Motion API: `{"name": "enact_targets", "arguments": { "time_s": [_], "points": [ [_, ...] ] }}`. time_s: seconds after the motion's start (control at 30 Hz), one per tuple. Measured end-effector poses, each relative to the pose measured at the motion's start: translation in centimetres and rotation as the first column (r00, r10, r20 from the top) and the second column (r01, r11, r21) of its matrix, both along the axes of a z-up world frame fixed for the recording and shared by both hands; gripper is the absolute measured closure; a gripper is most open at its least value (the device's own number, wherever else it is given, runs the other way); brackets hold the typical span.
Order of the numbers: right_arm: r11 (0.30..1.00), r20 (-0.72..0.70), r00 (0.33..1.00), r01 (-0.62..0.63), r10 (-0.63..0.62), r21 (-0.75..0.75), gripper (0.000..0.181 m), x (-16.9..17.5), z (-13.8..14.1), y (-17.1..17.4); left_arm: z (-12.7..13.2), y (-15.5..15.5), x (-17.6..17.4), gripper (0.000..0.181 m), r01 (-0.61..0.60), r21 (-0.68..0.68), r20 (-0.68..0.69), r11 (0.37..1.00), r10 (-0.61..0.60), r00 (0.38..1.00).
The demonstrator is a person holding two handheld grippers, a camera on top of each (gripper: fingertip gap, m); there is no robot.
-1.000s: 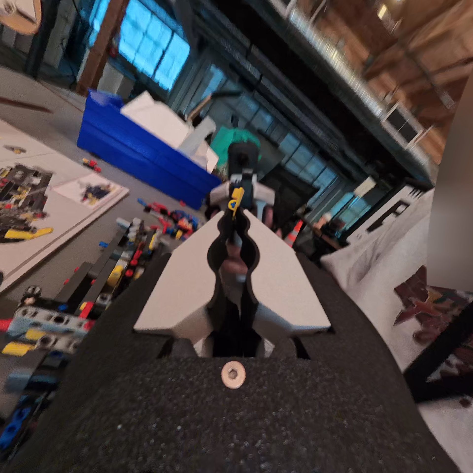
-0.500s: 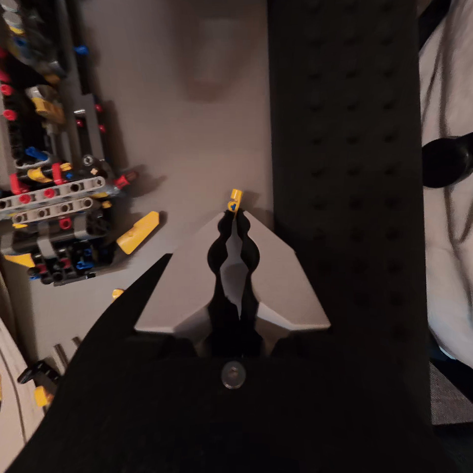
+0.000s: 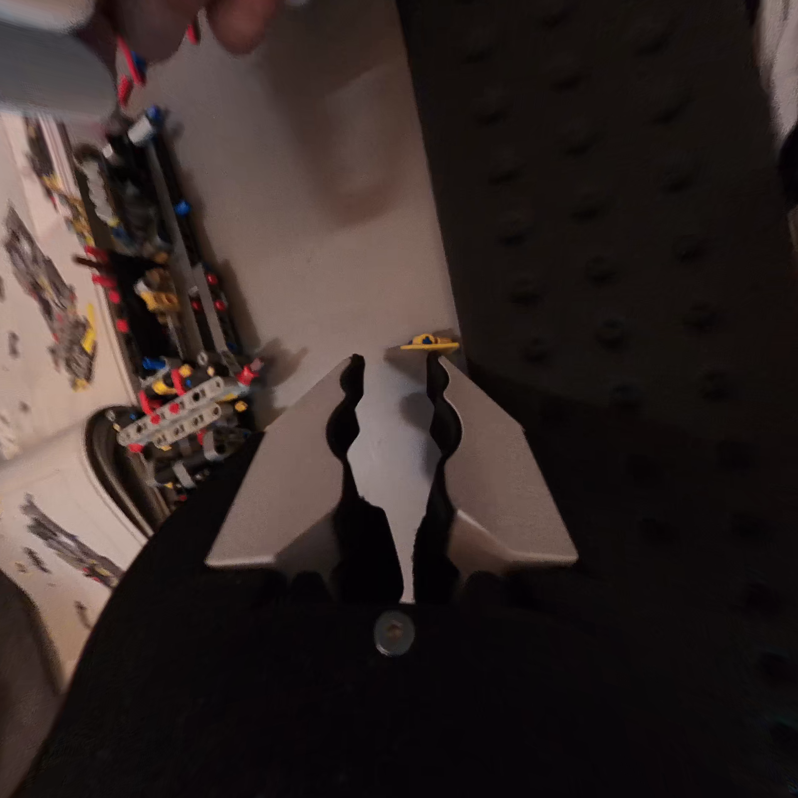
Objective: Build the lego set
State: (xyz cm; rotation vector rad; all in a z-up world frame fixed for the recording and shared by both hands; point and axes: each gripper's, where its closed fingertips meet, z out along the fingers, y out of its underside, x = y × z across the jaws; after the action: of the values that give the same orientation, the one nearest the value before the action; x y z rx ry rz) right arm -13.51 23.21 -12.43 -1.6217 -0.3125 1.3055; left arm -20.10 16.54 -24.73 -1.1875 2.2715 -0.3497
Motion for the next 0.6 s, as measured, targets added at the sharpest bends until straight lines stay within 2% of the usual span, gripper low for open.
{"name": "enact_targets", "arguments": {
  "time_s": [0.1,0.23,0.33,0.4,0.43,0.47,0.5,0.53,0.6],
  "points": [
    [1.000,-0.002,1.000,-0.005,0.005,-0.005,0.167,-0.1,-0.1,0.0,0.2,-0.5,0.4,0.157,0.122,0.121,0.035,0.985,-0.127,0.991],
    [1.000,0.000,1.000,-0.014,0.014,-0.012,0.167,-0.2,-0.2,0.0,0.5,-1.0,0.6,0.160,0.301,0.262,0.016,0.917,-0.316,0.949],
    [0.999,0.004,1.000,-0.022,0.022,-0.025,0.167,-0.4,-0.4,0.0,0.3,-1.0,0.7,0.157,0.396,0.282,-0.055,0.874,-0.398,0.916],
    [0.999,0.018,0.999,-0.033,0.034,-0.043,0.167,-0.4,-0.7,-0.3,0.1,-0.7,0.5,0.157,0.423,0.262,-0.101,0.867,-0.411,0.906],
    [0.997,0.061,0.997,-0.039,0.043,-0.064,0.167,-0.3,-1.2,-0.5,0.1,-0.6,0.3,0.155,0.423,0.234,-0.121,0.875,-0.405,0.906],
    [0.995,0.175,0.982,-0.051,0.065,-0.082,0.166,-0.2,-2.5,-1.0,0.2,-0.3,0.1,0.154,0.409,0.210,-0.132,0.888,-0.389,0.912],
    [0.993,0.317,0.943,-0.079,0.102,-0.084,0.167,-0.1,-3.9,-1.9,0.2,-0.1,-0.1,0.153,0.388,0.182,-0.135,0.903,-0.368,0.920],
    [0.991,0.467,0.875,-0.090,0.124,-0.095,0.167,0.4,-5.5,-2.8,0.4,0.1,-0.1,0.153,0.365,0.148,-0.123,0.919,-0.349,0.929],
    [0.980,0.705,0.682,-0.121,0.196,-0.155,0.167,1.5,-8.3,-4.7,0.6,0.1,-0.1,0.153,0.327,0.074,-0.091,0.942,-0.321,0.943]
  ]
}}
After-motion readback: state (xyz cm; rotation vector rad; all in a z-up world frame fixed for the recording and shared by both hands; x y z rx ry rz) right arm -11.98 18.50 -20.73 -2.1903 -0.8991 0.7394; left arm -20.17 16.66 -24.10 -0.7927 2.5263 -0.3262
